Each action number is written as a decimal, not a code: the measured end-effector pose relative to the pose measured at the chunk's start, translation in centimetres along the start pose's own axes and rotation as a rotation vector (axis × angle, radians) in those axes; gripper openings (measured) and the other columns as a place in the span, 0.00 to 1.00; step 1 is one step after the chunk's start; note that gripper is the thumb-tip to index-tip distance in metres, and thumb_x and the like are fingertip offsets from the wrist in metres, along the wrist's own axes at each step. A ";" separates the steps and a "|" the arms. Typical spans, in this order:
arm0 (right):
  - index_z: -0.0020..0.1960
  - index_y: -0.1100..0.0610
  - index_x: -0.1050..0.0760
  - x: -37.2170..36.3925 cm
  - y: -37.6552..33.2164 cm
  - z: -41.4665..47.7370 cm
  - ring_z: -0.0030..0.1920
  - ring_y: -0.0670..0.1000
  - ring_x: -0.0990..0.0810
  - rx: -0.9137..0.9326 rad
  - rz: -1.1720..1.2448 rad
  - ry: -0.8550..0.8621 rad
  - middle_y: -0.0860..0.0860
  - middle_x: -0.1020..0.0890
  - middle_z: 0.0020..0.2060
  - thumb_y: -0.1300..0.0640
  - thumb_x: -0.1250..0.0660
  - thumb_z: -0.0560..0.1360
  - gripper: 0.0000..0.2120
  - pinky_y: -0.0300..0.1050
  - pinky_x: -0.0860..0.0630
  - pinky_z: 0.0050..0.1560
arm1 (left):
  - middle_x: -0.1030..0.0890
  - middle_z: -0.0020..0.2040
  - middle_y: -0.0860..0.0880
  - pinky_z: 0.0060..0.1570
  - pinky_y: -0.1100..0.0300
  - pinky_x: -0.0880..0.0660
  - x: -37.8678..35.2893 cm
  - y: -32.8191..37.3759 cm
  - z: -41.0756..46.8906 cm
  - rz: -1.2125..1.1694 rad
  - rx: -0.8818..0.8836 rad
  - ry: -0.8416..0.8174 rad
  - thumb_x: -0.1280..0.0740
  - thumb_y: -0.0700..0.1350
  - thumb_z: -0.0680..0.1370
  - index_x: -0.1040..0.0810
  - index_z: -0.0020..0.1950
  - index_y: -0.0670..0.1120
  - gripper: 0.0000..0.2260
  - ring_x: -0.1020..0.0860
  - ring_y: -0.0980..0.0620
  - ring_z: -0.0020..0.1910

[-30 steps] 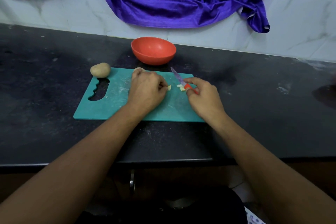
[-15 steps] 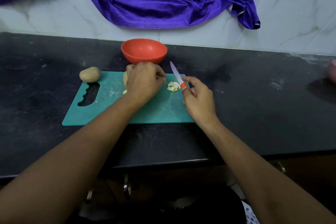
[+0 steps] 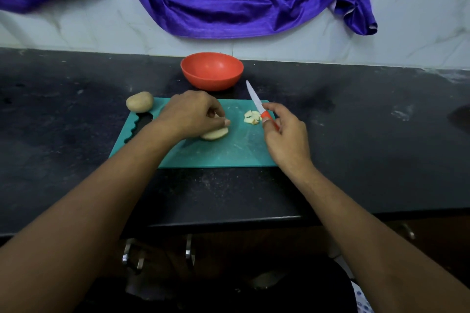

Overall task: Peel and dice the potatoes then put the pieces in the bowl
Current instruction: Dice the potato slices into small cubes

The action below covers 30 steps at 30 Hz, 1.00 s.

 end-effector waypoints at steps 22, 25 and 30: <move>0.65 0.45 0.20 0.2 -0.9 -0.4 0.27 0.45 0.29 0.009 -0.036 -0.094 0.45 0.25 0.28 0.54 0.35 0.82 0.13 0.43 0.31 0.32 | 0.20 0.43 0.58 0.46 0.54 0.31 -1.9 2.9 -1.8 -0.025 -0.005 0.115 0.26 0.57 0.75 0.20 0.47 0.54 0.09 0.23 0.53 0.50; 0.64 0.44 0.20 0.3 -1.2 -0.5 0.28 0.44 0.27 -0.006 -0.061 -0.213 0.44 0.25 0.30 0.55 0.35 0.81 0.14 0.43 0.31 0.33 | 0.19 0.47 0.56 0.47 0.52 0.30 -2.4 2.8 -2.7 -0.076 0.009 0.239 0.27 0.55 0.76 0.18 0.50 0.55 0.06 0.23 0.51 0.52; 0.65 0.43 0.21 2.0 -2.4 -1.6 0.33 0.50 0.22 0.020 -0.227 -0.299 0.44 0.22 0.34 0.55 0.35 0.81 0.14 0.46 0.28 0.34 | 0.18 0.46 0.55 0.53 0.49 0.30 -2.5 2.5 -3.3 -0.074 0.004 0.310 0.28 0.56 0.76 0.18 0.50 0.56 0.06 0.22 0.50 0.54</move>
Point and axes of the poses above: each hand's wrist, its own z-axis towards the middle knuckle, its own x-axis out of the back of the hand, y = z × x, the point moved 8 cm from there along z, towards the middle knuckle
